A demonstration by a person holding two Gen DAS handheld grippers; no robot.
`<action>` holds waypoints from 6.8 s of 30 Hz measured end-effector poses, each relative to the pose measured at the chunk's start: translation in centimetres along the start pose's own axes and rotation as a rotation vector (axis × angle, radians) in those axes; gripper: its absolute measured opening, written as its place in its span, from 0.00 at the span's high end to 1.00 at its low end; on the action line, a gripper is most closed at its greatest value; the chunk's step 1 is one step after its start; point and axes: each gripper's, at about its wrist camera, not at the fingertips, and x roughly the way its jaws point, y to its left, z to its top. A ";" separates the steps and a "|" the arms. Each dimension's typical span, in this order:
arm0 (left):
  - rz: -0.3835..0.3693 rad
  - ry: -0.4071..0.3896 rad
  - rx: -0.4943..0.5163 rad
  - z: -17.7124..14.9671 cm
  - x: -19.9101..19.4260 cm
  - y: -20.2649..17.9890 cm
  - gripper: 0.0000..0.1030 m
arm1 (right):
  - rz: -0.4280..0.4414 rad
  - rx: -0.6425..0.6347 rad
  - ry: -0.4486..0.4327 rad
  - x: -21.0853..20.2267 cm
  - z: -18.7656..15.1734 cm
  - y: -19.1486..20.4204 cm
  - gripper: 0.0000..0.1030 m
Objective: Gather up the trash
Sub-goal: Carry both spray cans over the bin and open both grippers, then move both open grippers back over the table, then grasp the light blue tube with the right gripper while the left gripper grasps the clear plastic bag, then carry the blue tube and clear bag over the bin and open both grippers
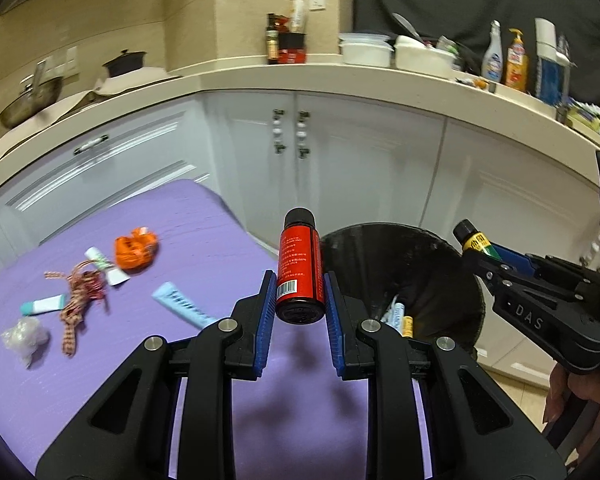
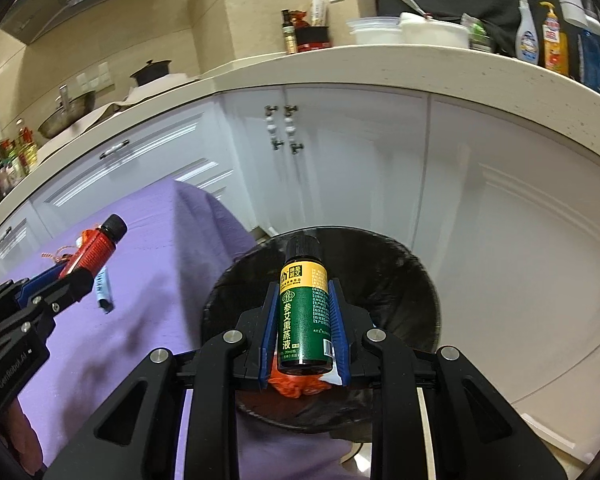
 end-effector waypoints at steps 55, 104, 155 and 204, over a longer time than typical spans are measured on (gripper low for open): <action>0.275 0.080 -0.179 -4.3 -2.3 13.1 0.47 | 0.201 -0.141 0.040 3.5 0.0 11.9 0.53; 0.374 0.169 -0.371 -7.5 -2.0 26.4 0.41 | 0.275 -0.324 0.217 7.8 -1.3 21.6 0.87; 0.403 0.161 -0.374 -7.4 -2.4 27.0 0.59 | 0.271 -0.282 0.177 8.7 0.2 21.1 0.87; -0.005 0.030 -0.007 0.5 2.0 -2.5 0.59 | -0.037 0.010 0.048 0.1 -0.9 -1.6 0.87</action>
